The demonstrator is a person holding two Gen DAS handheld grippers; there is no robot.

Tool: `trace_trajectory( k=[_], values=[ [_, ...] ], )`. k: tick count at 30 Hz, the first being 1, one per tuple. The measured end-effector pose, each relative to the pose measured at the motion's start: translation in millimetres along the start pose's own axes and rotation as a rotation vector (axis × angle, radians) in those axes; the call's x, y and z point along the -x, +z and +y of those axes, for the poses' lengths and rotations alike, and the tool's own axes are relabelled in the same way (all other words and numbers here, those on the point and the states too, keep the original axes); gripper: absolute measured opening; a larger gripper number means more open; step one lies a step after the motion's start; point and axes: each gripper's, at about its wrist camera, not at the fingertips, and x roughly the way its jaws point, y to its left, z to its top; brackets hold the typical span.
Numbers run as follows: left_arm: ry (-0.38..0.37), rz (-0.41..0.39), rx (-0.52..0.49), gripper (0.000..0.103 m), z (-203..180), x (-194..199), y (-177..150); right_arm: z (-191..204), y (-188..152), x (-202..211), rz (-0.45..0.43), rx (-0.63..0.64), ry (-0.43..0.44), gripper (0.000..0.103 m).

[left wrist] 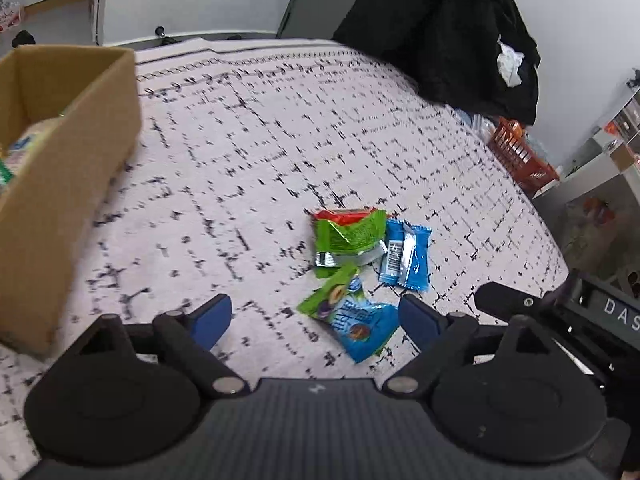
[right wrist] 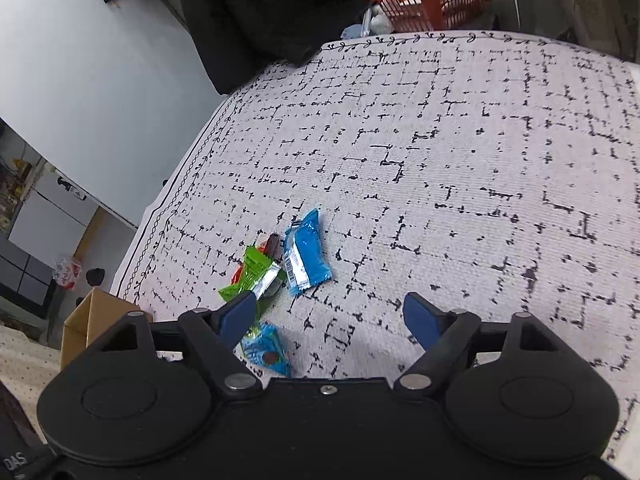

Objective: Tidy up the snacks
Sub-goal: 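Move both open tools back to the remaining candy pile, then grasp the blue-green candy with the left tool while the right tool grasps the blue candy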

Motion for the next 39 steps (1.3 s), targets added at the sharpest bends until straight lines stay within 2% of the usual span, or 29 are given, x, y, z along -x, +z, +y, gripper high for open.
trace_trajectory(
  k=[4, 7, 8, 9, 11, 17, 23, 29, 31, 35, 39],
  values=[
    [0.008, 0.034, -0.008, 0.082, -8, -20, -2, -6, 3, -13, 0.014, -0.016, 0.014, 0.077],
    [0.025, 0.079, 0.009, 0.068, -9, -35, -6, -8, 7, -23, 0.024, -0.015, 0.017, 0.076],
    [0.038, 0.073, 0.002, 0.061, -10, -36, -6, -8, 8, -27, 0.028, -0.014, 0.017, 0.075],
    [0.044, 0.066, -0.009, 0.048, -11, -36, -6, -7, 9, -29, 0.03, -0.014, 0.018, 0.075],
    [0.024, 0.069, 0.005, 0.036, -8, -36, -4, -5, 9, -35, 0.033, -0.006, 0.02, 0.074],
    [0.043, 0.057, 0.045, 0.023, 6, -29, 6, 10, 13, -53, 0.033, 0.052, 0.022, 0.072],
    [0.047, 0.04, 0.074, 0.019, 22, -20, 15, 24, 18, -67, 0.023, 0.096, -0.021, 0.072],
    [0.054, 0.018, 0.104, 0.017, 37, -12, 23, 32, 17, -79, 0.022, 0.143, -0.065, 0.065],
    [0.053, 0.014, 0.107, 0.017, 39, -9, 24, 36, 16, -82, 0.02, 0.165, -0.079, 0.058],
    [0.055, 0.002, 0.114, 0.017, 43, -2, 26, 39, 12, -84, 0.032, 0.205, -0.092, 0.03],
    [0.061, -0.004, 0.123, 0.017, 47, 4, 26, 40, 8, -80, 0.036, 0.207, -0.076, 0.02]
  ],
)
